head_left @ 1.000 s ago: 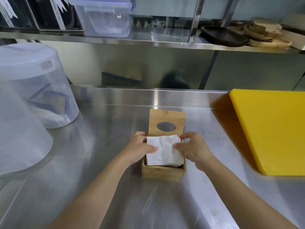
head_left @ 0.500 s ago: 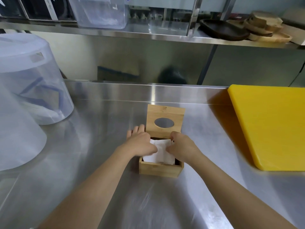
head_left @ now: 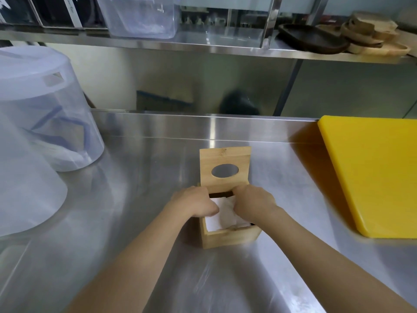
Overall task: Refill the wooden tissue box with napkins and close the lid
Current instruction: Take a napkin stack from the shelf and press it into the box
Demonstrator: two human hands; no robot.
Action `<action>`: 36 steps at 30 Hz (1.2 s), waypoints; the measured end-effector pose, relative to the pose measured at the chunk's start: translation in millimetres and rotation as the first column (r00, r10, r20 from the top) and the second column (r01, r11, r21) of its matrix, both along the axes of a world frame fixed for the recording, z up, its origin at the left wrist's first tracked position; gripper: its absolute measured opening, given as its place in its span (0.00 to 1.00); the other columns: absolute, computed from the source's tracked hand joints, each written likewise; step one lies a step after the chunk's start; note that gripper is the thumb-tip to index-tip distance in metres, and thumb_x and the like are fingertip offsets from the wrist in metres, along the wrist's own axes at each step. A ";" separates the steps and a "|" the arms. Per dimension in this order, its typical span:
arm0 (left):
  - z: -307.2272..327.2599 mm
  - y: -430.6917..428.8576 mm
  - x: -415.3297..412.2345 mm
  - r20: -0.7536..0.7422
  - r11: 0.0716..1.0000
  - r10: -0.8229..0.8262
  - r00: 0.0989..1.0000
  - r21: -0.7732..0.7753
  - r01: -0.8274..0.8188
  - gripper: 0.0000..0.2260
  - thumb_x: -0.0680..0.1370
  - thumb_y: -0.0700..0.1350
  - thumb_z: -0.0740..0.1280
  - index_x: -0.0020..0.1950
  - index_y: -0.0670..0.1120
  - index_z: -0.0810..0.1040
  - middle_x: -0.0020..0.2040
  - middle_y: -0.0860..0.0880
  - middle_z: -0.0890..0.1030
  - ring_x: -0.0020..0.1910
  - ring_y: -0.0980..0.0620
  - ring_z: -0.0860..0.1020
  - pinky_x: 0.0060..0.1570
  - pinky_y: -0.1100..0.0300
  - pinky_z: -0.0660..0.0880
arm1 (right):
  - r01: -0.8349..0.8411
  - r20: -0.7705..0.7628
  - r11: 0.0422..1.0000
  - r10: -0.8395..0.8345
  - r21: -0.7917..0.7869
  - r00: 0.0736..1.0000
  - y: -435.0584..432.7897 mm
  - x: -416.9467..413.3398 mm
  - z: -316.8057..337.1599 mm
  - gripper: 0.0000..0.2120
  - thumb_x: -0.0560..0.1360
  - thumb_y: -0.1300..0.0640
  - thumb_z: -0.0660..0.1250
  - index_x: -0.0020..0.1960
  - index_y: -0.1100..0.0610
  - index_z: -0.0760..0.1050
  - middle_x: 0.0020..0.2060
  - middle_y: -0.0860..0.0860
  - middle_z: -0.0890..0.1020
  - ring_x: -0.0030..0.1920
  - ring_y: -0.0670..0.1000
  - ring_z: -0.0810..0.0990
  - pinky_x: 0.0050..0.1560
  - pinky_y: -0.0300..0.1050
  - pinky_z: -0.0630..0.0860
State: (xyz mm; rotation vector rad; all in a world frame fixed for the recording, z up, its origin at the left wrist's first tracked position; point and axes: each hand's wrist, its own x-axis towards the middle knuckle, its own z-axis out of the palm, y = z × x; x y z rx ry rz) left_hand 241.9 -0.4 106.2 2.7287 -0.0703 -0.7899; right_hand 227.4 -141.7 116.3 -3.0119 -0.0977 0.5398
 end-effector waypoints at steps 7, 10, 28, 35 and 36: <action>-0.9 16.8 -21.4 0.263 0.993 0.036 0.964 -0.120 -0.004 0.11 0.75 0.52 0.65 0.54 0.51 0.78 0.46 0.50 0.80 0.49 0.46 0.77 0.41 0.56 0.71 | -0.141 0.317 0.990 0.140 -0.022 0.938 -19.7 -11.1 11.8 0.12 0.76 0.53 0.60 0.58 0.54 0.71 0.44 0.54 0.80 0.45 0.61 0.78 0.40 0.45 0.68; 7.3 10.4 -36.1 0.569 0.990 0.141 0.810 -0.093 -0.108 0.08 0.77 0.48 0.62 0.53 0.48 0.75 0.48 0.50 0.78 0.46 0.46 0.77 0.41 0.56 0.71 | -0.179 0.367 0.981 0.139 0.077 0.920 -34.2 -3.1 11.8 0.10 0.75 0.56 0.62 0.54 0.55 0.75 0.48 0.52 0.80 0.49 0.58 0.78 0.45 0.46 0.70; 2.3 -4.6 -28.8 0.386 0.868 -0.490 0.781 0.294 0.400 0.12 0.74 0.45 0.67 0.57 0.47 0.74 0.55 0.50 0.75 0.58 0.49 0.71 0.57 0.64 0.57 | -0.573 0.186 0.815 0.578 -0.084 0.794 -26.5 6.0 -15.6 0.14 0.72 0.54 0.65 0.56 0.54 0.75 0.56 0.49 0.78 0.57 0.53 0.74 0.60 0.42 0.57; 22.1 -12.9 -18.9 0.340 0.904 -0.427 0.838 0.146 0.402 0.15 0.71 0.45 0.71 0.57 0.48 0.74 0.56 0.51 0.76 0.56 0.47 0.74 0.44 0.58 0.67 | -0.516 0.029 0.856 0.517 -0.028 0.856 -27.4 22.6 0.4 0.14 0.68 0.49 0.69 0.53 0.50 0.75 0.49 0.43 0.77 0.51 0.50 0.72 0.59 0.46 0.60; 24.5 -11.8 -17.2 0.334 0.909 -0.416 0.846 0.124 0.398 0.15 0.71 0.46 0.72 0.56 0.49 0.74 0.56 0.52 0.76 0.55 0.48 0.74 0.42 0.58 0.66 | -0.515 0.013 0.857 0.515 -0.017 0.857 -30.0 23.4 0.6 0.11 0.68 0.49 0.69 0.49 0.50 0.74 0.46 0.43 0.76 0.50 0.51 0.71 0.59 0.46 0.61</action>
